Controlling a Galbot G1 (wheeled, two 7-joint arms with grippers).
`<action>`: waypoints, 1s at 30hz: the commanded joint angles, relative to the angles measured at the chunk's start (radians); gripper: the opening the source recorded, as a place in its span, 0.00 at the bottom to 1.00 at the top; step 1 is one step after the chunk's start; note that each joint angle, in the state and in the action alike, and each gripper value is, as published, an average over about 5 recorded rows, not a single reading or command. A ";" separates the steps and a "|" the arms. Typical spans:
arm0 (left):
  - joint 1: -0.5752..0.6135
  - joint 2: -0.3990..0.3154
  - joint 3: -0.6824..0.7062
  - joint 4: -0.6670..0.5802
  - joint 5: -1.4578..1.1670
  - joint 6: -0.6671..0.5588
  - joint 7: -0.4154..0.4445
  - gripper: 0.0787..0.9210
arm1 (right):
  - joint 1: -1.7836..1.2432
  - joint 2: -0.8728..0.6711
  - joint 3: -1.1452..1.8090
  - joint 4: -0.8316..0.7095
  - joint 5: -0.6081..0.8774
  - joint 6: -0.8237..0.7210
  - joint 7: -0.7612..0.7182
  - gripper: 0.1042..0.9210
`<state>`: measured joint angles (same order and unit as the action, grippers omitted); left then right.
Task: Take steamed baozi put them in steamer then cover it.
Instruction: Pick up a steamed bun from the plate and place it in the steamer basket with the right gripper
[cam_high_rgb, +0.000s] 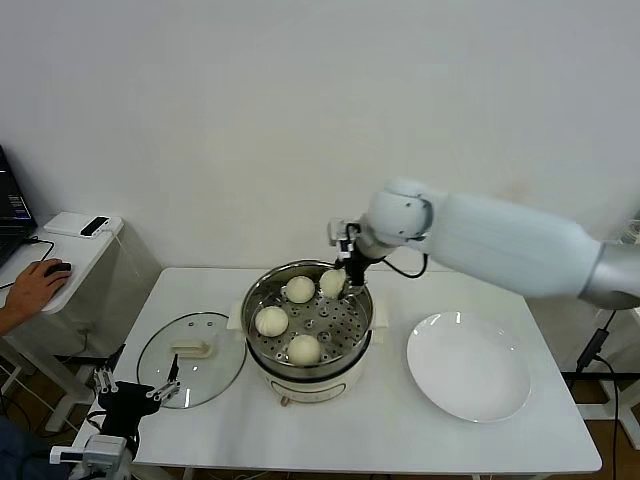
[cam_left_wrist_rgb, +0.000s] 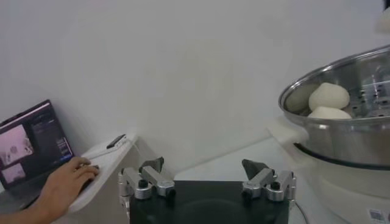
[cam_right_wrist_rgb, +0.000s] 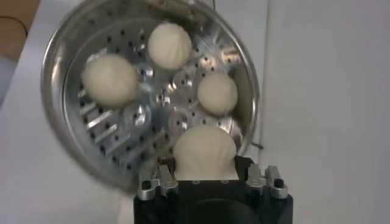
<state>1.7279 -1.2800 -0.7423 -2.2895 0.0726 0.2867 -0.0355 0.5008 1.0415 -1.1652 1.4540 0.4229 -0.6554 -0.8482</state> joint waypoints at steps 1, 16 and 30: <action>-0.001 -0.002 -0.005 -0.004 -0.002 0.000 0.000 0.88 | -0.090 0.139 -0.039 -0.094 0.045 -0.073 0.091 0.62; -0.004 -0.001 -0.008 0.003 -0.004 -0.002 0.000 0.88 | -0.117 0.125 -0.042 -0.095 0.016 -0.073 0.087 0.62; -0.004 0.003 -0.009 0.005 -0.005 -0.002 0.000 0.88 | -0.010 -0.086 0.015 0.133 0.062 -0.069 0.084 0.88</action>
<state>1.7233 -1.2784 -0.7519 -2.2858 0.0680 0.2847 -0.0355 0.4385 1.0965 -1.1858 1.4336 0.4550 -0.7224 -0.7899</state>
